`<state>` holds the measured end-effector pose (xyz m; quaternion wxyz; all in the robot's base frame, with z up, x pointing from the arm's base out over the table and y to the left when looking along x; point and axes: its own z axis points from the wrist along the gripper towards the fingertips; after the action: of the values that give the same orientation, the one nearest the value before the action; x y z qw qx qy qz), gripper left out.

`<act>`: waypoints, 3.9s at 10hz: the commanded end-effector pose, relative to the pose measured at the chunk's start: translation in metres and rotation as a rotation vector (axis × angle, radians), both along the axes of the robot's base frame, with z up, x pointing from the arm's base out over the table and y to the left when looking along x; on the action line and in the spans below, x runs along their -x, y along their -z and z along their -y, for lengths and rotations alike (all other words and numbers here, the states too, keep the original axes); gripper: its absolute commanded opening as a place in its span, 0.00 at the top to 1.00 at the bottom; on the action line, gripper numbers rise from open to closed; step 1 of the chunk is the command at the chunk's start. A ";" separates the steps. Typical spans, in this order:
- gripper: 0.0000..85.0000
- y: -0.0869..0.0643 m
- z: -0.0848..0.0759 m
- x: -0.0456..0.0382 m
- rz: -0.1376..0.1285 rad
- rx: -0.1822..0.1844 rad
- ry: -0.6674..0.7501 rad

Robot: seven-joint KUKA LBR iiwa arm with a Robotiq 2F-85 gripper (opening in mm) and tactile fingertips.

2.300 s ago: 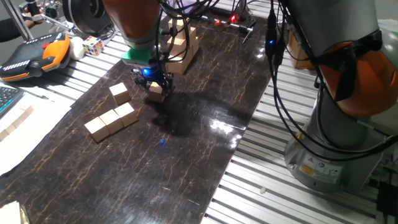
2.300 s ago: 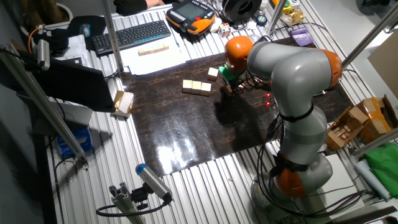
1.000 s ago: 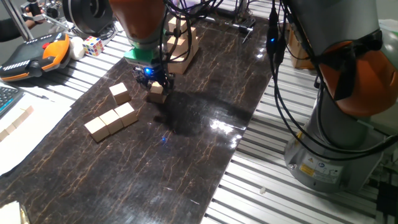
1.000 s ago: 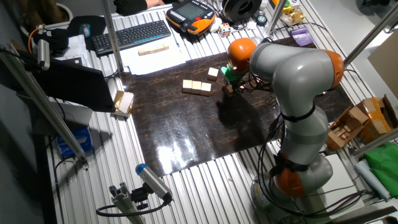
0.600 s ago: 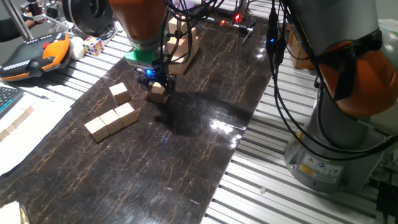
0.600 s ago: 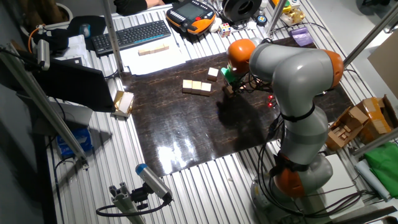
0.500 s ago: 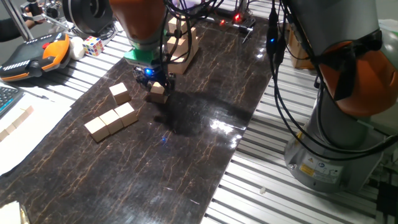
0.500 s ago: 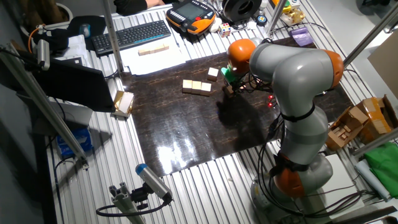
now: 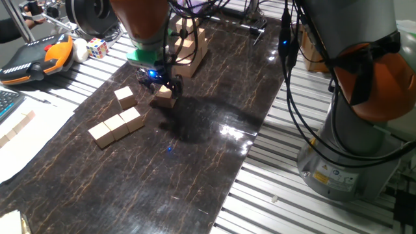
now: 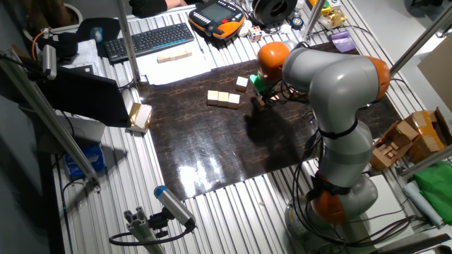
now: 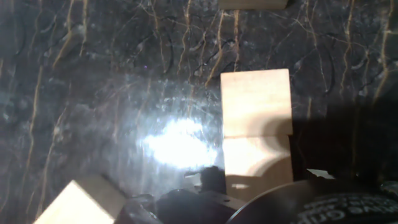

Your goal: Stack the blocks into a pyramid shape

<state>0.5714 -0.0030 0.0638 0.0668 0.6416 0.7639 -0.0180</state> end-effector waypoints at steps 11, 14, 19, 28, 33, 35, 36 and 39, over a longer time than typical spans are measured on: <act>0.00 -0.055 -0.029 -0.0591 0.003 -0.095 -0.594; 0.00 -0.043 -0.028 -0.0694 0.039 -0.070 -0.705; 0.00 -0.042 -0.028 -0.0701 -0.045 -0.049 -0.845; 0.00 -0.018 -0.035 -0.0923 -0.021 -0.032 -0.903; 0.00 -0.017 -0.035 -0.0922 -0.039 -0.017 -0.910; 0.00 -0.017 -0.035 -0.0922 -0.042 -0.009 -0.956; 0.00 -0.017 -0.035 -0.0922 -0.036 -0.007 -0.957; 0.00 -0.017 -0.035 -0.0922 -0.050 -0.029 -0.942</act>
<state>0.6641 0.0321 0.0809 0.0411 0.2252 0.9734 0.0082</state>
